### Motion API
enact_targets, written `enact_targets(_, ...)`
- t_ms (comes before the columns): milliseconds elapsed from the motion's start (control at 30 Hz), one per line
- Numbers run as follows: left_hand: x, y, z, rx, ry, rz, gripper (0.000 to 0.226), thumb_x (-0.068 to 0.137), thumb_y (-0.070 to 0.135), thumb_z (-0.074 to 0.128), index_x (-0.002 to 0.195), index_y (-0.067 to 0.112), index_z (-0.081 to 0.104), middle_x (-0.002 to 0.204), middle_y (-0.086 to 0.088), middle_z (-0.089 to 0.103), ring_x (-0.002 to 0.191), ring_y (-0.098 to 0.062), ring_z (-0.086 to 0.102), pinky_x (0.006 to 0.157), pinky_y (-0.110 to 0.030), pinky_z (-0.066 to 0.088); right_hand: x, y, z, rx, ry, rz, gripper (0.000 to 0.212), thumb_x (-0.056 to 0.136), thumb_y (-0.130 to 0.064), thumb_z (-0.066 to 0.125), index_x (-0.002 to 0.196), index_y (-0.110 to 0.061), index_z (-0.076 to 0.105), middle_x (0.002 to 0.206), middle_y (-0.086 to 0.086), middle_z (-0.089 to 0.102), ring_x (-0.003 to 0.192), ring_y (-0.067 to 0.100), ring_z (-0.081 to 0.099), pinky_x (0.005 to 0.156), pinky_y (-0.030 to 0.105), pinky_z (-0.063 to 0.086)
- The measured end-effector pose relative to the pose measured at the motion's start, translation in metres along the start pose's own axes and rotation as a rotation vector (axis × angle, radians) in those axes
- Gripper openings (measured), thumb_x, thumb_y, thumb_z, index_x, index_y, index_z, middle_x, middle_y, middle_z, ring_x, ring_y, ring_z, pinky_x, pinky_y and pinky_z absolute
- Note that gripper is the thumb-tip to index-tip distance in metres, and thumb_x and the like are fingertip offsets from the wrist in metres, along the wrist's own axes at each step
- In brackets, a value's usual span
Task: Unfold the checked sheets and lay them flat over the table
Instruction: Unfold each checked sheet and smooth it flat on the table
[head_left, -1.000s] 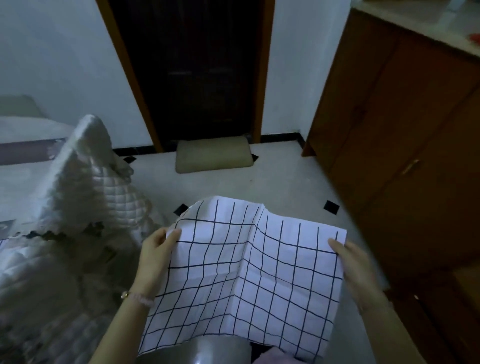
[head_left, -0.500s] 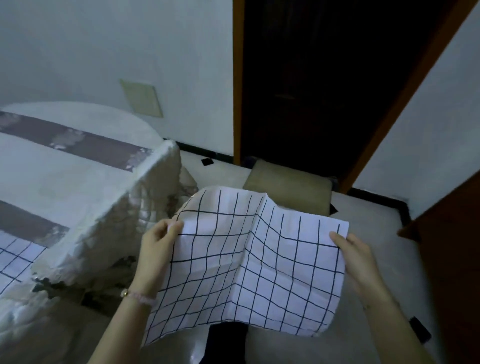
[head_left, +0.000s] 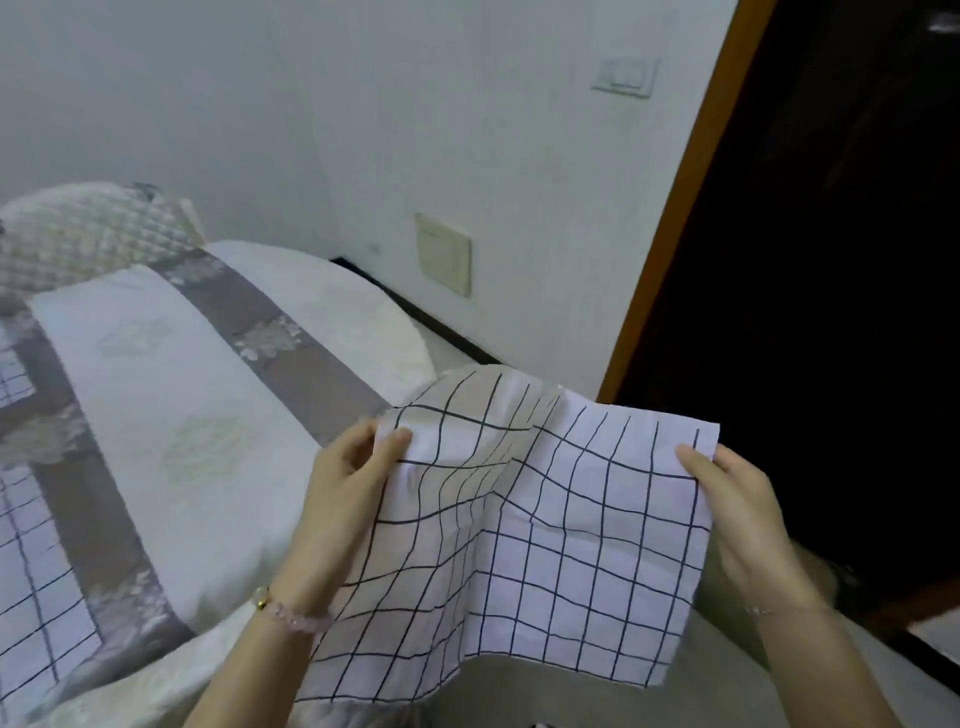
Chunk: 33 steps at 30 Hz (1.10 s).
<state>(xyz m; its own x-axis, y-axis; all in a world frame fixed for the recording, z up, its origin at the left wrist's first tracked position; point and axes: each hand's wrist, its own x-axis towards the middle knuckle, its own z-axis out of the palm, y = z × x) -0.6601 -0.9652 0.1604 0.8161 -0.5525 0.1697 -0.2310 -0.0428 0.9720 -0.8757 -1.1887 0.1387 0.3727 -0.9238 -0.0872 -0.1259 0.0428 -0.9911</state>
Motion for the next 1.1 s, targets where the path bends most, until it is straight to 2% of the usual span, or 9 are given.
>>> enact_targets(200, 0.072, 0.005, -0.047, 0.025, 0.296, 0.01, 0.028, 0.092, 0.014, 0.055, 0.065, 0.019, 0.056, 0.056, 0.017, 0.052, 0.058, 0.003, 0.044, 0.054, -0.006, 0.035, 0.115, -0.039, 0.099, 0.008, -0.257, -0.007, 0.012, 0.089, -0.018, 0.06, 0.089, -0.011, 0.07, 0.095, 0.01, 0.073, 0.088, 0.027, 0.069, 0.083, 0.042, 0.055)
enact_targets(267, 0.089, -0.002, -0.068, 0.039, 0.404, -0.041, 0.029, 0.092, 0.017, 0.056, 0.064, 0.02, 0.056, 0.053, 0.017, 0.053, 0.054, 0.004, 0.044, 0.051, -0.007, 0.036, 0.149, -0.048, 0.136, 0.015, -0.353, -0.001, 0.012, 0.089, -0.016, 0.059, 0.083, -0.012, 0.069, 0.094, 0.013, 0.072, 0.085, 0.028, 0.067, 0.082, 0.041, 0.053)
enact_targets(400, 0.112, -0.016, -0.107, 0.068, 0.622, -0.163, 0.027, 0.091, 0.021, 0.059, 0.063, 0.02, 0.057, 0.052, 0.014, 0.053, 0.058, -0.007, 0.046, 0.054, -0.017, 0.038, 0.205, -0.062, 0.213, -0.008, -0.551, -0.012, 0.012, 0.089, -0.015, 0.059, 0.083, -0.012, 0.069, 0.095, 0.017, 0.071, 0.086, 0.028, 0.066, 0.086, 0.046, 0.052)
enact_targets(500, 0.119, -0.017, -0.134, 0.098, 0.774, -0.203, 0.021, 0.091, 0.019, 0.059, 0.071, 0.014, 0.061, 0.058, 0.009, 0.058, 0.054, -0.002, 0.051, 0.051, -0.012, 0.042, 0.238, -0.065, 0.266, -0.038, -0.668, -0.034, 0.013, 0.089, -0.017, 0.06, 0.086, -0.01, 0.07, 0.095, 0.017, 0.072, 0.085, 0.028, 0.066, 0.086, 0.048, 0.052)
enact_targets(633, 0.115, -0.032, -0.163, 0.21, 0.897, -0.272, 0.02, 0.091, 0.017, 0.057, 0.073, 0.009, 0.058, 0.065, -0.001, 0.05, 0.049, 0.002, 0.047, 0.046, -0.009, 0.039, 0.254, -0.05, 0.332, -0.048, -0.792, -0.029, 0.014, 0.09, -0.018, 0.06, 0.095, -0.009, 0.068, 0.097, 0.014, 0.071, 0.083, 0.026, 0.066, 0.08, 0.041, 0.054)
enact_targets(733, 0.108, -0.06, -0.179, 0.236, 0.942, -0.415, 0.019, 0.09, 0.019, 0.058, 0.075, 0.008, 0.055, 0.067, -0.009, 0.043, 0.055, -0.012, 0.04, 0.05, -0.023, 0.034, 0.255, -0.028, 0.372, -0.077, -0.865, 0.011, 0.018, 0.09, -0.015, 0.059, 0.098, -0.002, 0.067, 0.099, 0.019, 0.07, 0.093, 0.034, 0.066, 0.086, 0.045, 0.052)
enact_targets(833, 0.103, -0.092, -0.198, 0.209, 0.945, -0.519, 0.018, 0.088, 0.02, 0.059, 0.076, 0.008, 0.056, 0.069, -0.011, 0.044, 0.062, -0.018, 0.04, 0.053, -0.027, 0.031, 0.256, -0.006, 0.406, -0.149, -0.92, 0.052, 0.017, 0.089, -0.019, 0.059, 0.089, -0.003, 0.066, 0.099, 0.025, 0.069, 0.087, 0.033, 0.065, 0.083, 0.048, 0.053)
enact_targets(1000, 0.113, -0.138, -0.229, 0.19, 0.886, -0.643, 0.018, 0.089, 0.017, 0.058, 0.074, 0.01, 0.053, 0.066, -0.009, 0.04, 0.059, -0.015, 0.036, 0.051, -0.025, 0.028, 0.259, 0.016, 0.453, -0.241, -0.892, 0.134, 0.011, 0.092, -0.006, 0.054, 0.097, -0.001, 0.063, 0.079, 0.01, 0.062, 0.065, 0.018, 0.055, 0.045, 0.013, 0.048)
enact_targets(1100, 0.122, -0.169, -0.251, 0.208, 0.834, -0.706, 0.016, 0.087, 0.02, 0.06, 0.074, 0.013, 0.053, 0.068, -0.007, 0.04, 0.062, -0.016, 0.034, 0.054, -0.027, 0.027, 0.264, 0.029, 0.476, -0.311, -0.858, 0.143, 0.018, 0.091, -0.006, 0.055, 0.098, 0.009, 0.062, 0.076, 0.011, 0.059, 0.063, 0.02, 0.054, 0.043, 0.015, 0.047)
